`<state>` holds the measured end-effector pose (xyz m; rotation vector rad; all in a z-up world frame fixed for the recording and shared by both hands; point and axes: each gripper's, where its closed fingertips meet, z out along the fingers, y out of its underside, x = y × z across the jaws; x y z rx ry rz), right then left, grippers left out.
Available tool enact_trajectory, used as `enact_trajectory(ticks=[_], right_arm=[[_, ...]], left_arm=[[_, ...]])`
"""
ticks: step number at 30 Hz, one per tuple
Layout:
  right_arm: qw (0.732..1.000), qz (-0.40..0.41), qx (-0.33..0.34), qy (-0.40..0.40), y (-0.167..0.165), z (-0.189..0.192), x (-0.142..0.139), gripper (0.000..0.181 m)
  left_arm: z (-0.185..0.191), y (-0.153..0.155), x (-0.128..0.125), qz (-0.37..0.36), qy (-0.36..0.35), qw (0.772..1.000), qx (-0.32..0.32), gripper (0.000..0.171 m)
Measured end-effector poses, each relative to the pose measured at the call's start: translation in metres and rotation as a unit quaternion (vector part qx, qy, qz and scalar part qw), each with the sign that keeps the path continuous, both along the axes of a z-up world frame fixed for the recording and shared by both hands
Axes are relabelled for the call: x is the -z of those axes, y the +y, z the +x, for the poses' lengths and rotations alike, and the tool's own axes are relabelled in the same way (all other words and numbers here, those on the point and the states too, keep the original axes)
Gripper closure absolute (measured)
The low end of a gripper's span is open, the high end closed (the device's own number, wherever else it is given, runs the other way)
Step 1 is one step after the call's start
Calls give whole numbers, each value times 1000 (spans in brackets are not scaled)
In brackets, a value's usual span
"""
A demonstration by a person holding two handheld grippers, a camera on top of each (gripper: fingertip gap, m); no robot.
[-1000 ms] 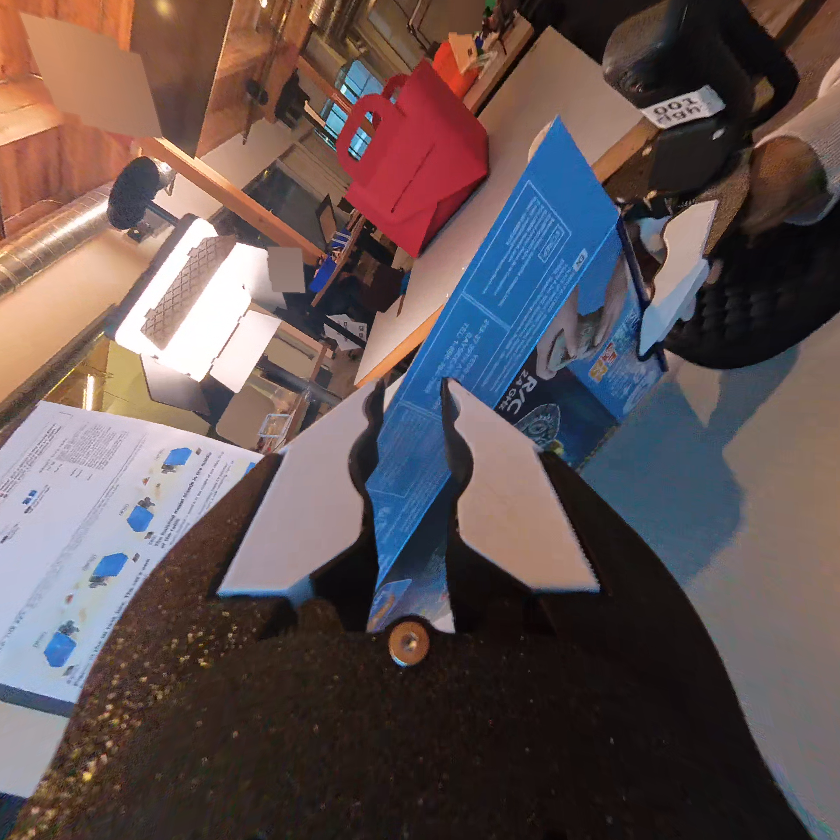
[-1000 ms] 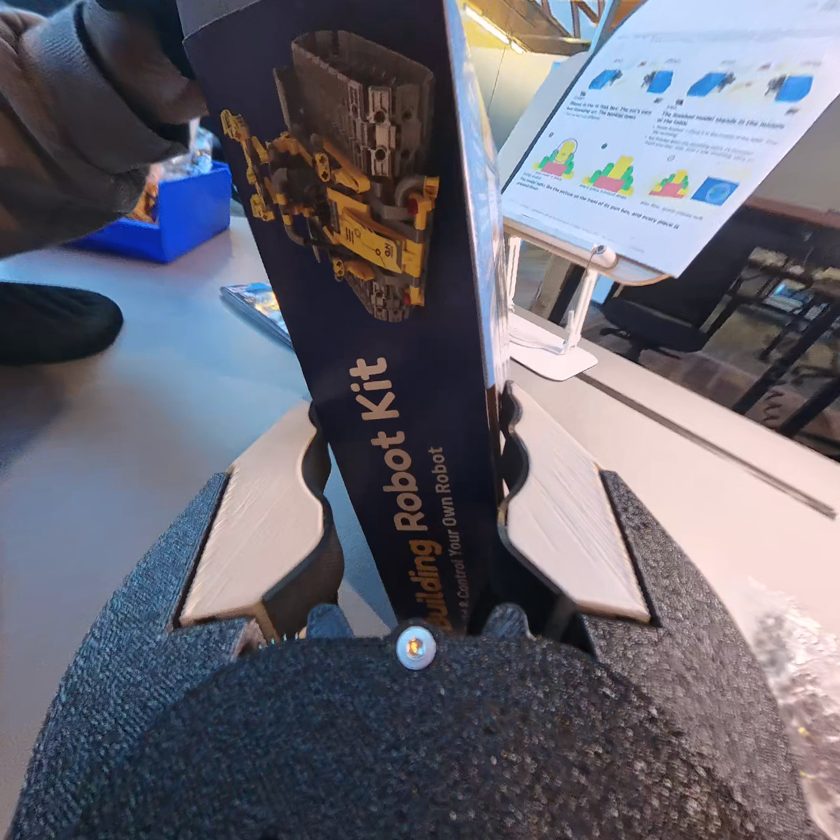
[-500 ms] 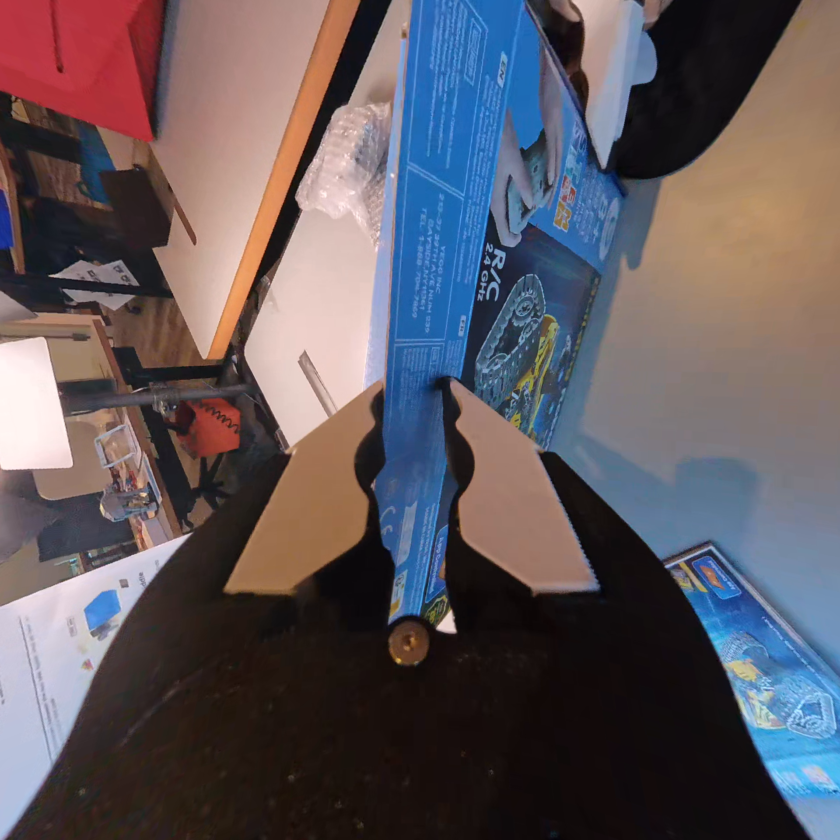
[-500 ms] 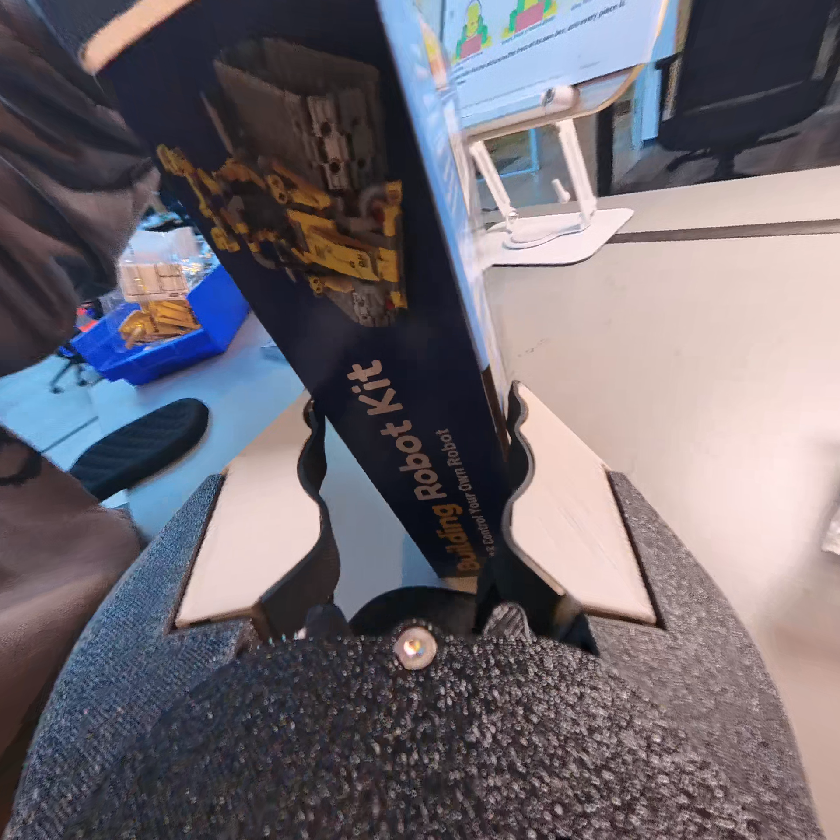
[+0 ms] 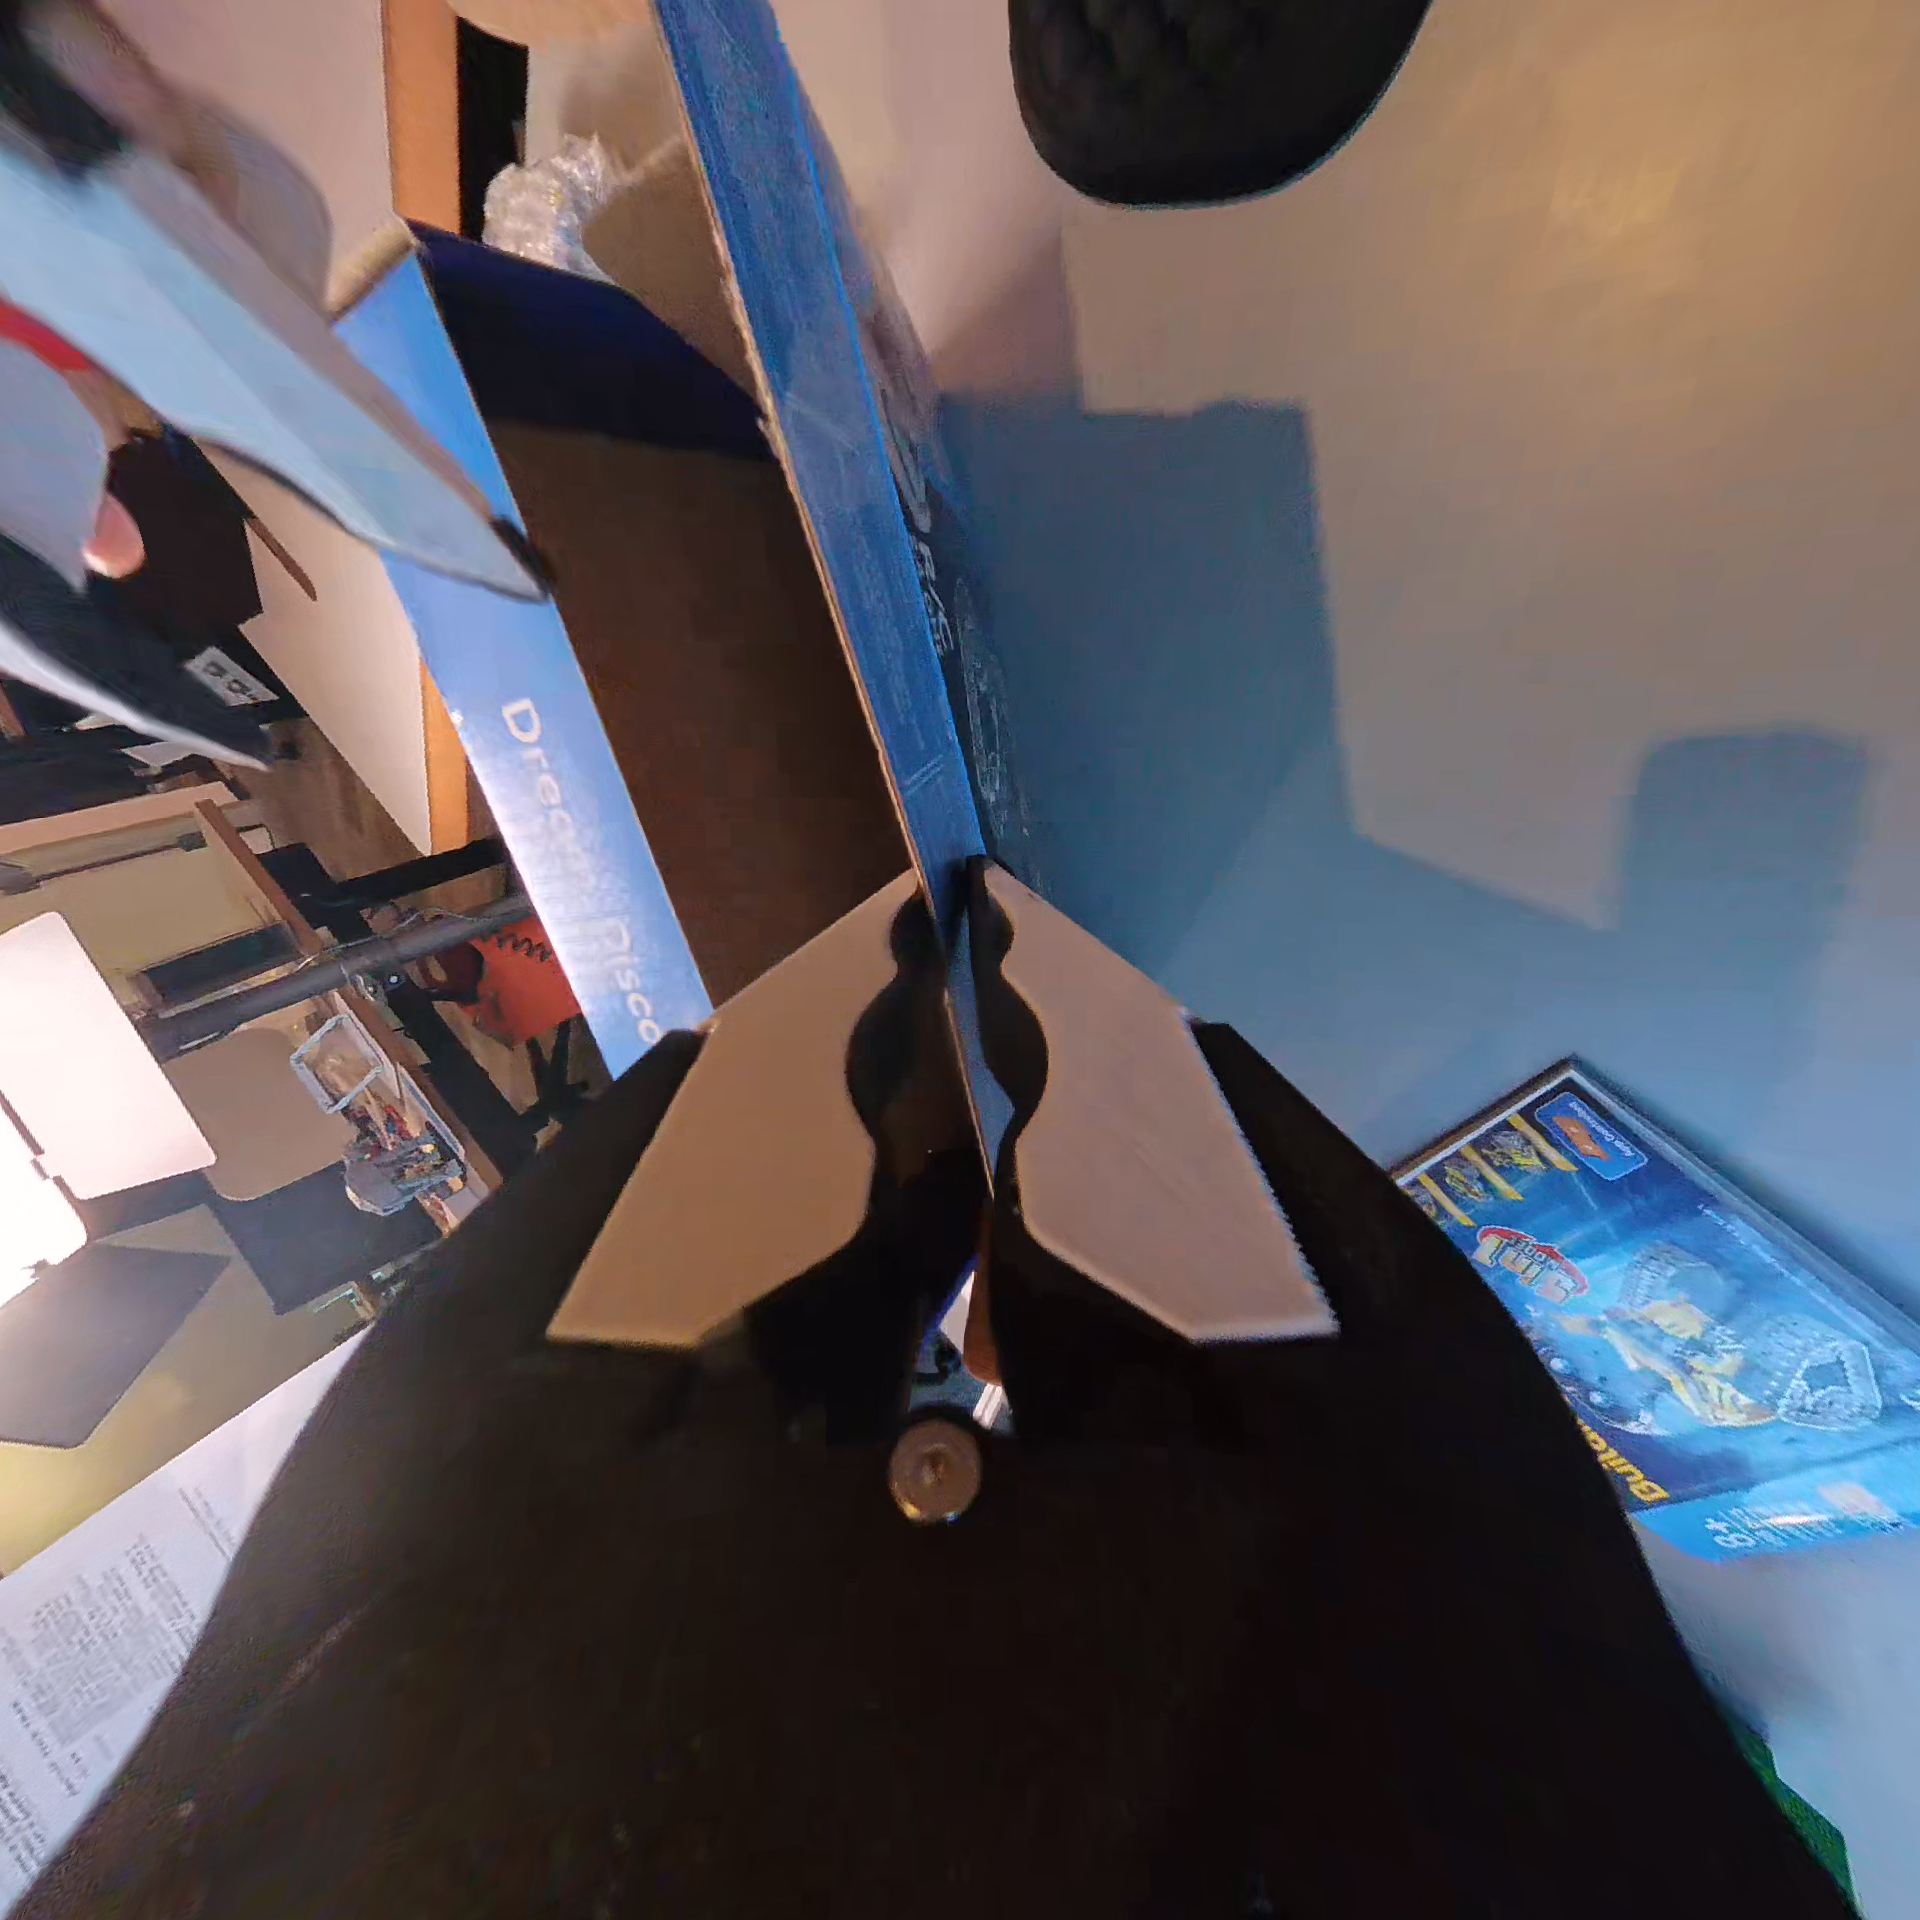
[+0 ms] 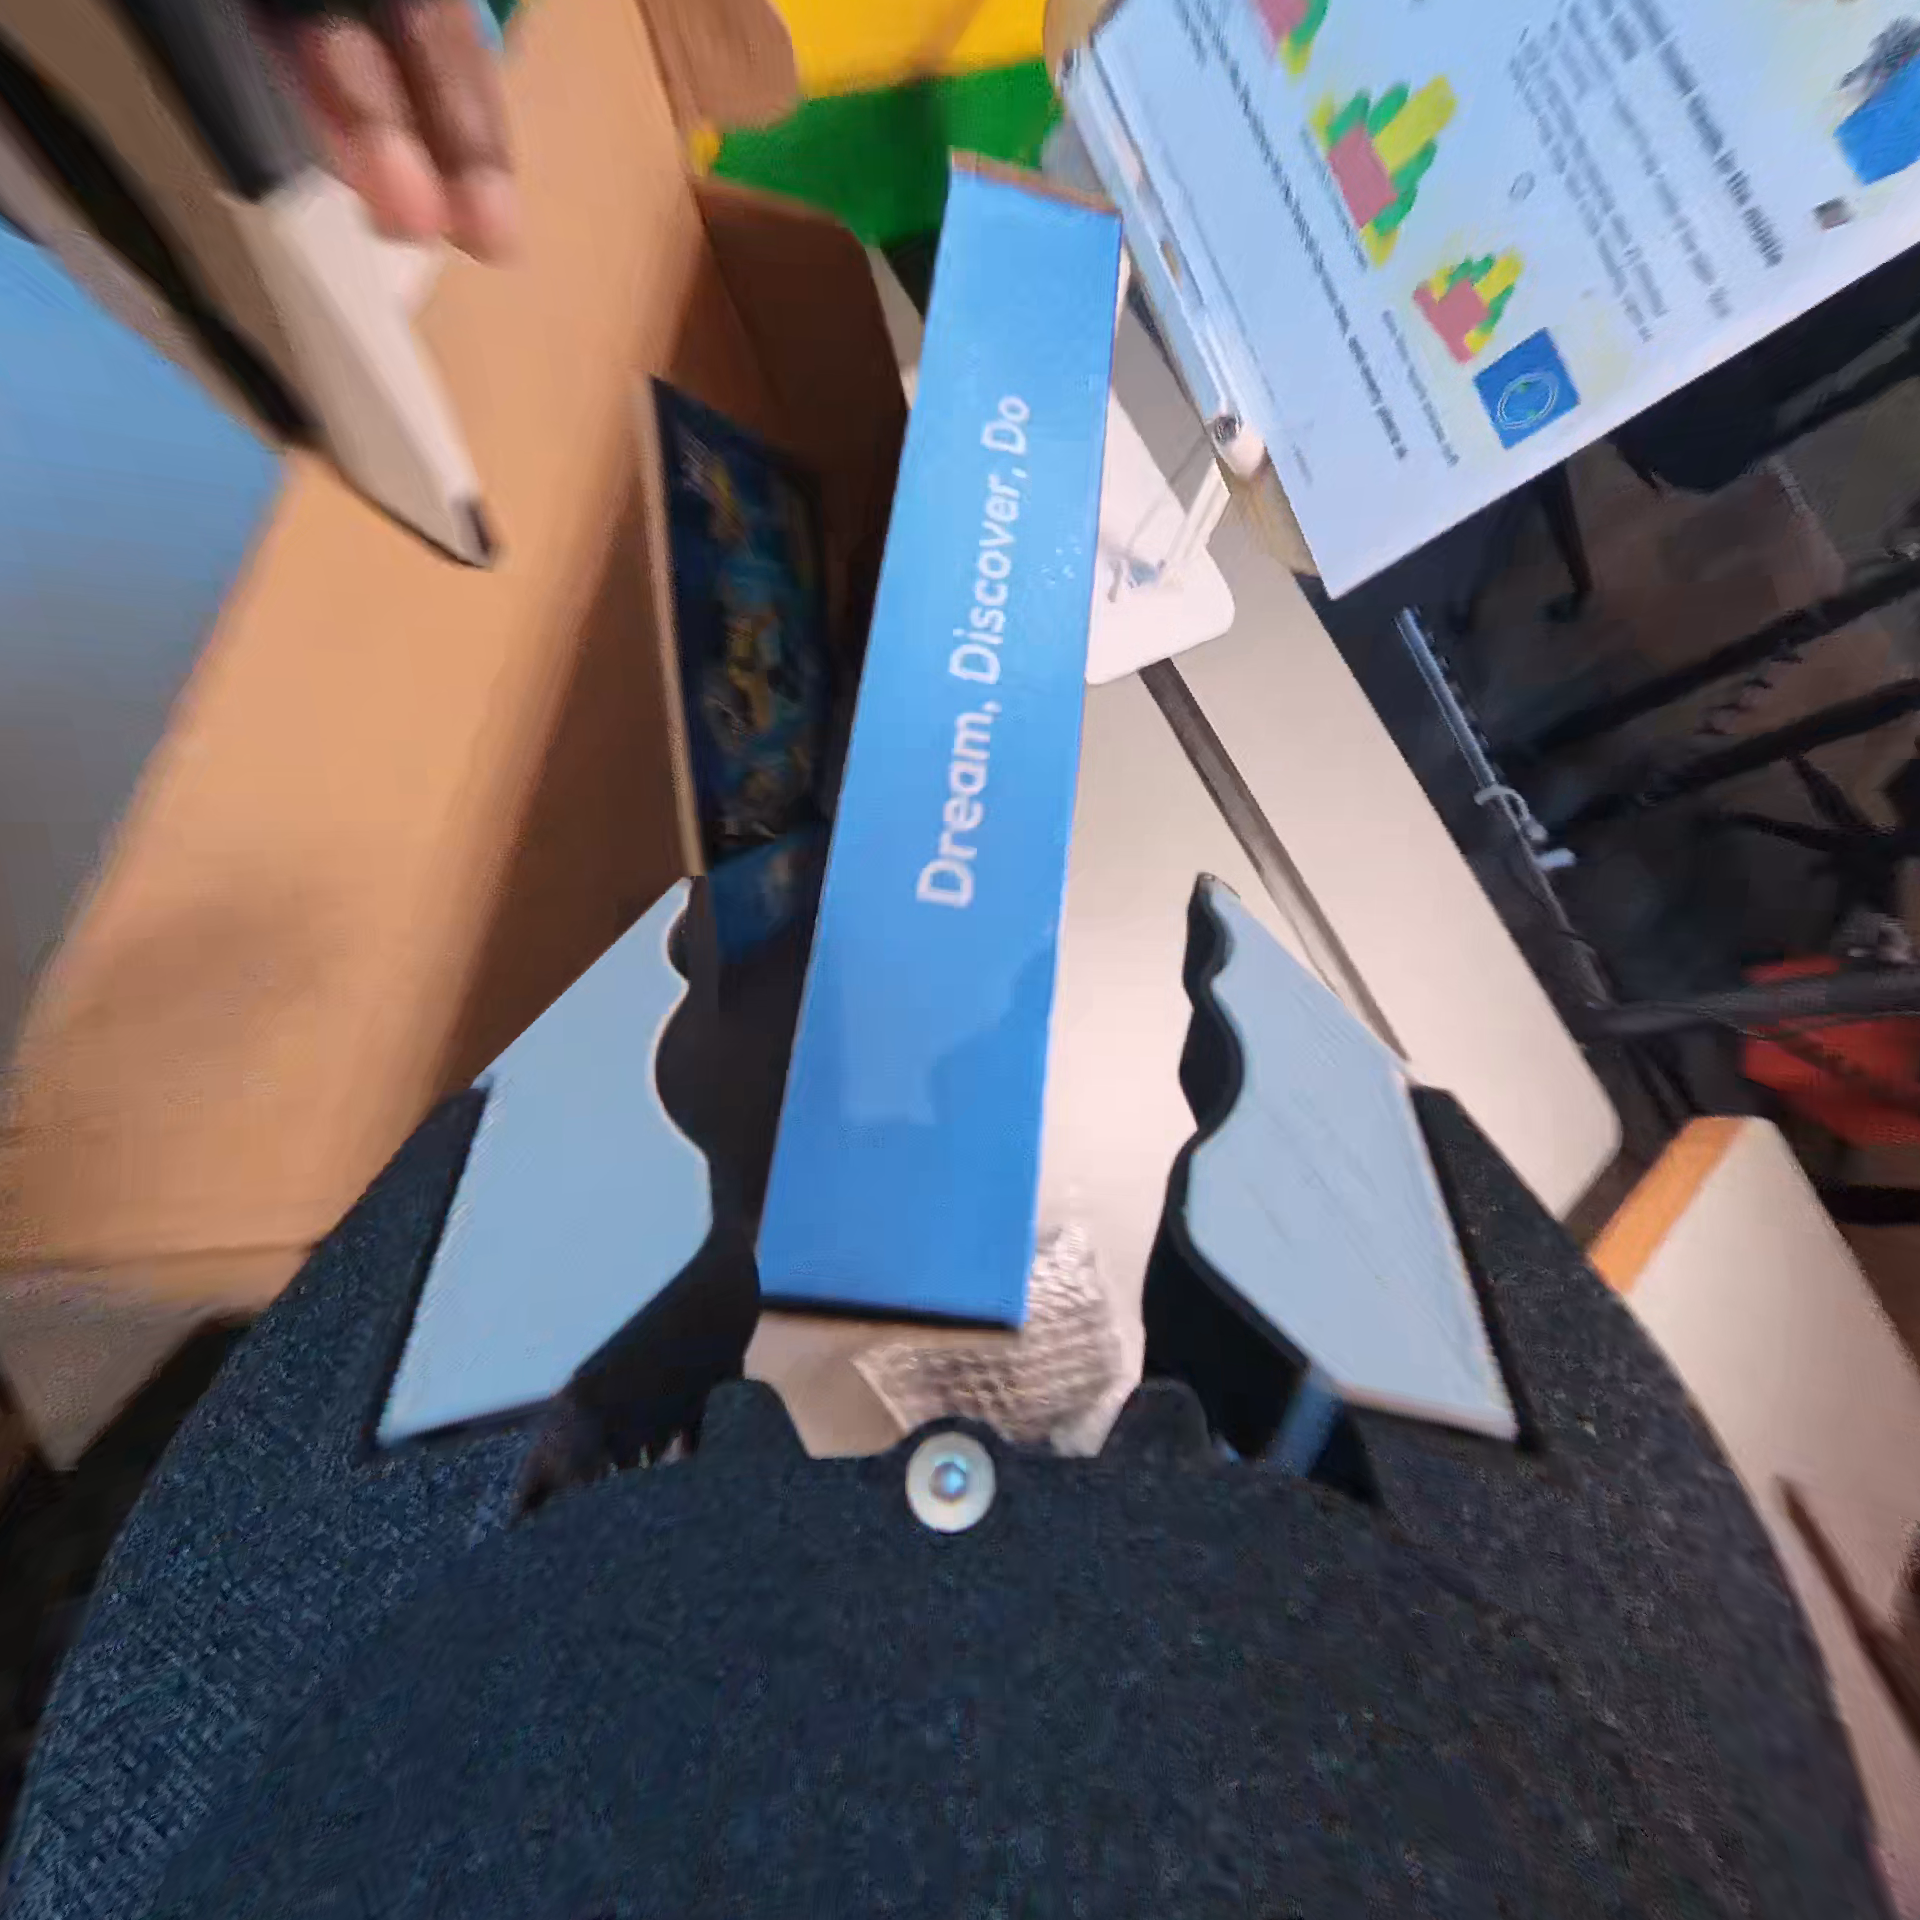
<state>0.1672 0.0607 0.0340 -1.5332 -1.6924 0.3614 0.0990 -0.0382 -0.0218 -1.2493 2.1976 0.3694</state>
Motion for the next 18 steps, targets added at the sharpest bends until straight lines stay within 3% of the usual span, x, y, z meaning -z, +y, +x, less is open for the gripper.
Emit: enact_trajectory(ticks=[1,3,4,7,14,18], right_arm=[[999,13,5,-50,14,-10,10,91],[984,-48,11,-169,29,-14,48,86],[976,-108,11,-191,30,-18,59,89],[966,-108,36,-230,62,-10,76,103],[943,-281,101,-146,68,20,100,102],[898,-409,147,-63,42,50,127,94]], left_arm=[[0,-5,1,3,2,1000,3,169],[-2,-16,1,7,5,1000,0,169],[-6,-22,1,11,4,1000,-3,169],[-28,-44,3,16,-12,1000,-22,170],[-98,-64,-12,52,-102,988,-102,166],[-146,-59,-10,68,-158,971,-166,162]])
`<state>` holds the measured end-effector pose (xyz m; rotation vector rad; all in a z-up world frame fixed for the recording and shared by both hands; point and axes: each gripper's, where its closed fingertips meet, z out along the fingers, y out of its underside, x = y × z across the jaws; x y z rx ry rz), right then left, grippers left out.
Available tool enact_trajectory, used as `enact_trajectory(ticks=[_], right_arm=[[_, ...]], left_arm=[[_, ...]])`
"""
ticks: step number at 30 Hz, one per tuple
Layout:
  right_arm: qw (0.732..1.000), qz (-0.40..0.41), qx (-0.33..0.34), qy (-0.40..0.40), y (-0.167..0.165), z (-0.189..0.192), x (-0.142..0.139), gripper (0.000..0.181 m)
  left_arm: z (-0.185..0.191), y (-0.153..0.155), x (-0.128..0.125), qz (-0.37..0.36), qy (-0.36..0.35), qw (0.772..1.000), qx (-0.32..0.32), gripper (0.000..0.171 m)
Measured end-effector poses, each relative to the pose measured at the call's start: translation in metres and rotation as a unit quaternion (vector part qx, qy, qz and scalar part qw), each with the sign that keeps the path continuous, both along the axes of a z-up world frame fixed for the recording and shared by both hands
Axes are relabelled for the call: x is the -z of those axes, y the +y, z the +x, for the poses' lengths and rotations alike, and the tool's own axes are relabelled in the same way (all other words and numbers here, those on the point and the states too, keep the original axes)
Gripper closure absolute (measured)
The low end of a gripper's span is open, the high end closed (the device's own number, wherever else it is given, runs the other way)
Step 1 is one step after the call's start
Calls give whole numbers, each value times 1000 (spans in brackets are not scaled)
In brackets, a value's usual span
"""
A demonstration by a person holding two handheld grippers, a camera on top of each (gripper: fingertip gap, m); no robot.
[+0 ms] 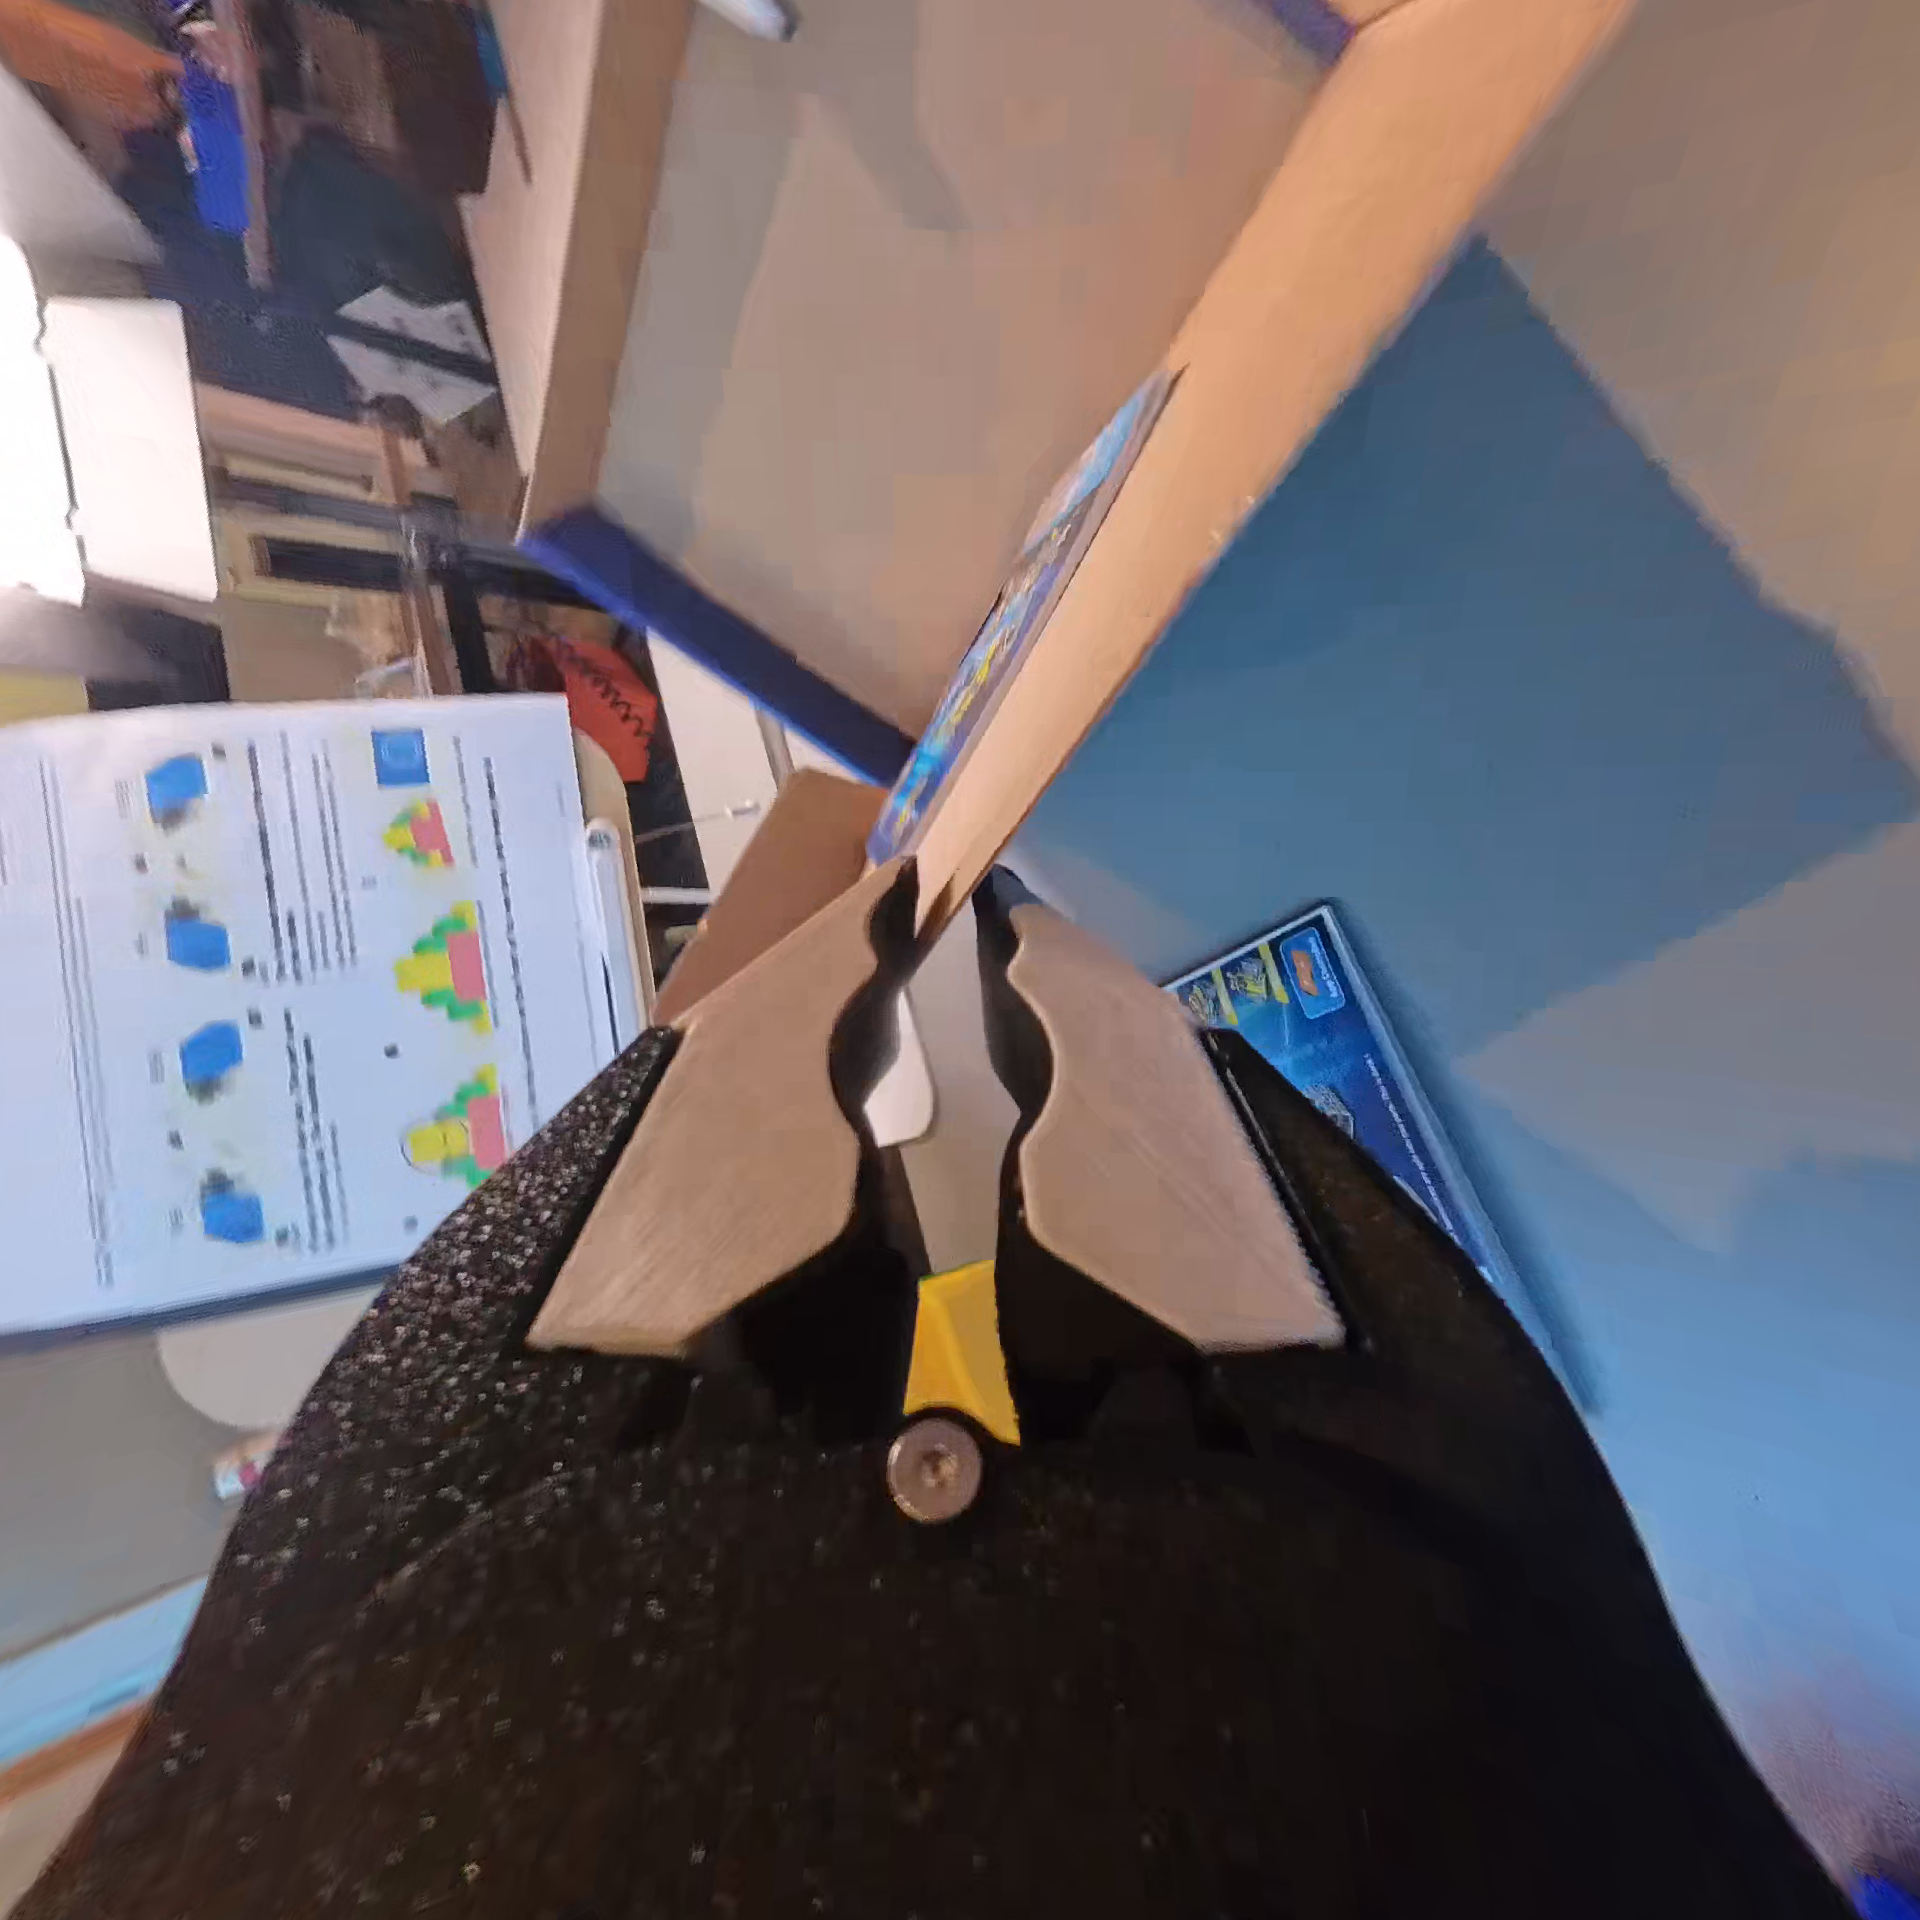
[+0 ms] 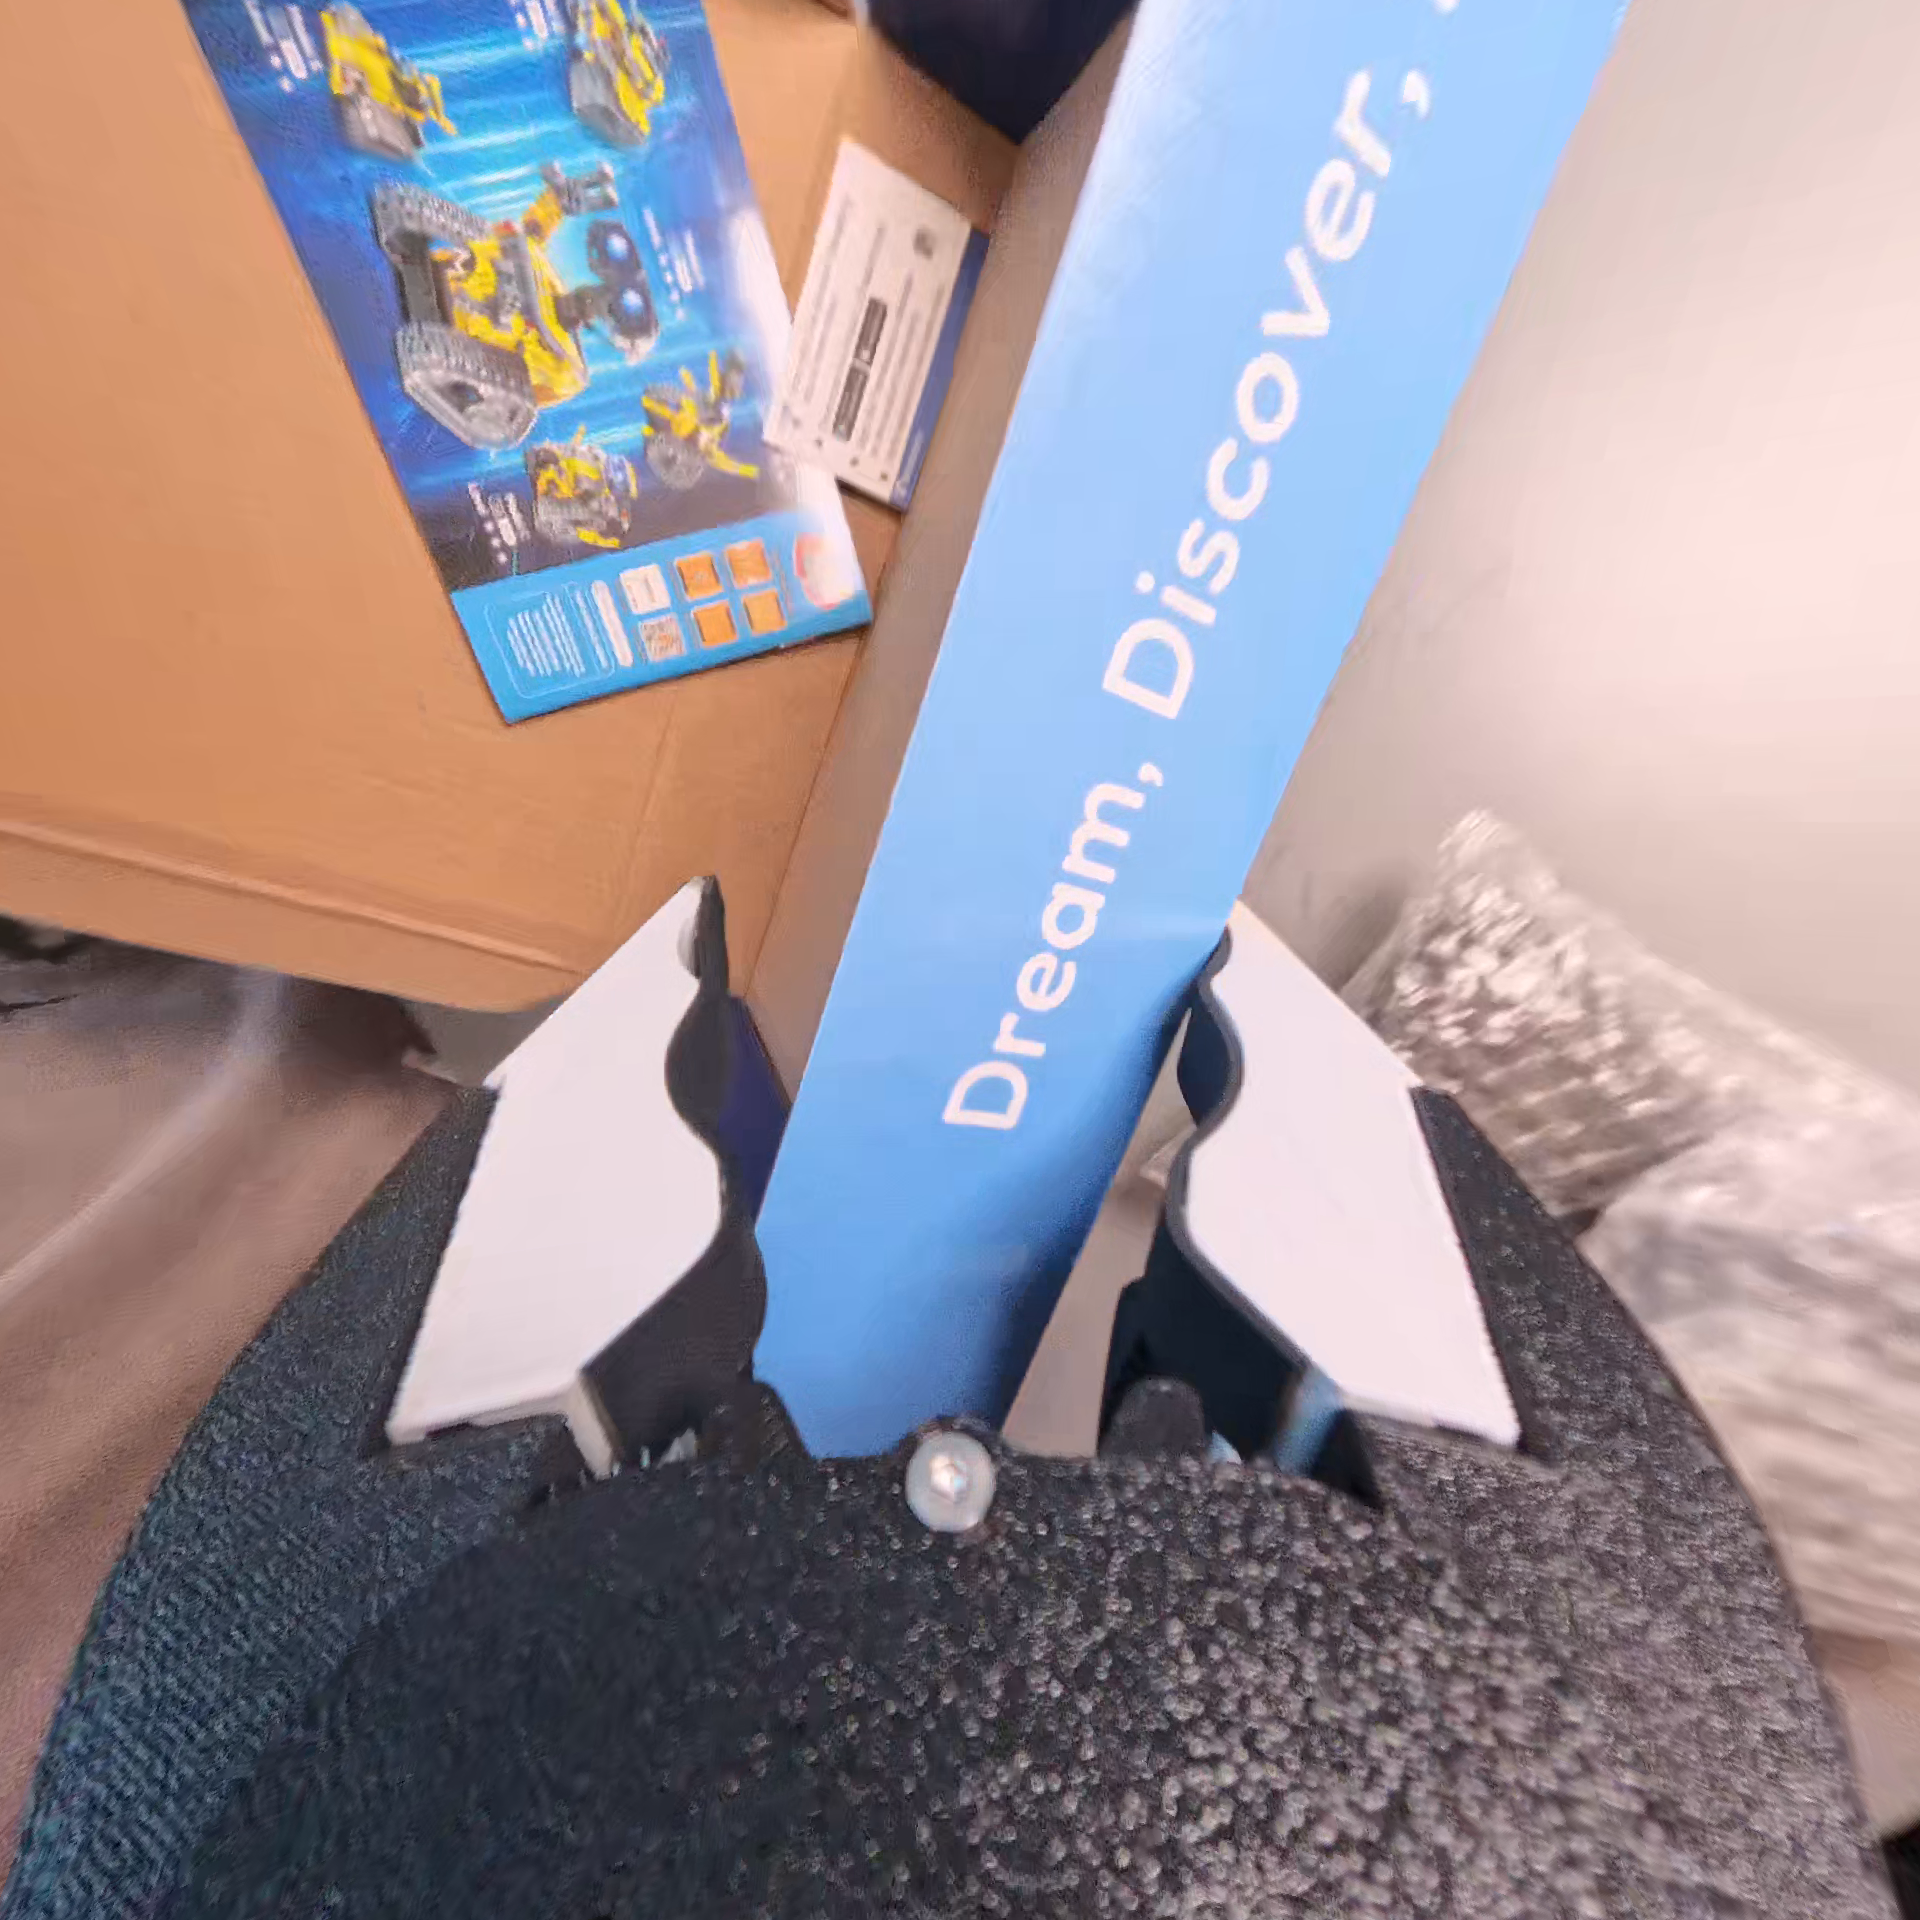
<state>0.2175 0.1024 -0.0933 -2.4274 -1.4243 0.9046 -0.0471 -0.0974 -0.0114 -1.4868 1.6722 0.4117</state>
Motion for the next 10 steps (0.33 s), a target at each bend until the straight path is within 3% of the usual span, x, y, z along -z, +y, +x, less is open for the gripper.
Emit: enact_trajectory(ticks=[6,10], right_arm=[[992,-107,31,60,-88,26,39,71],[978,-184,-2,103,-154,20,49,84]], left_arm=[[-58,29,-1,80,-81,991,-76,154],[-86,66,-11,115,-119,979,-119,144]])
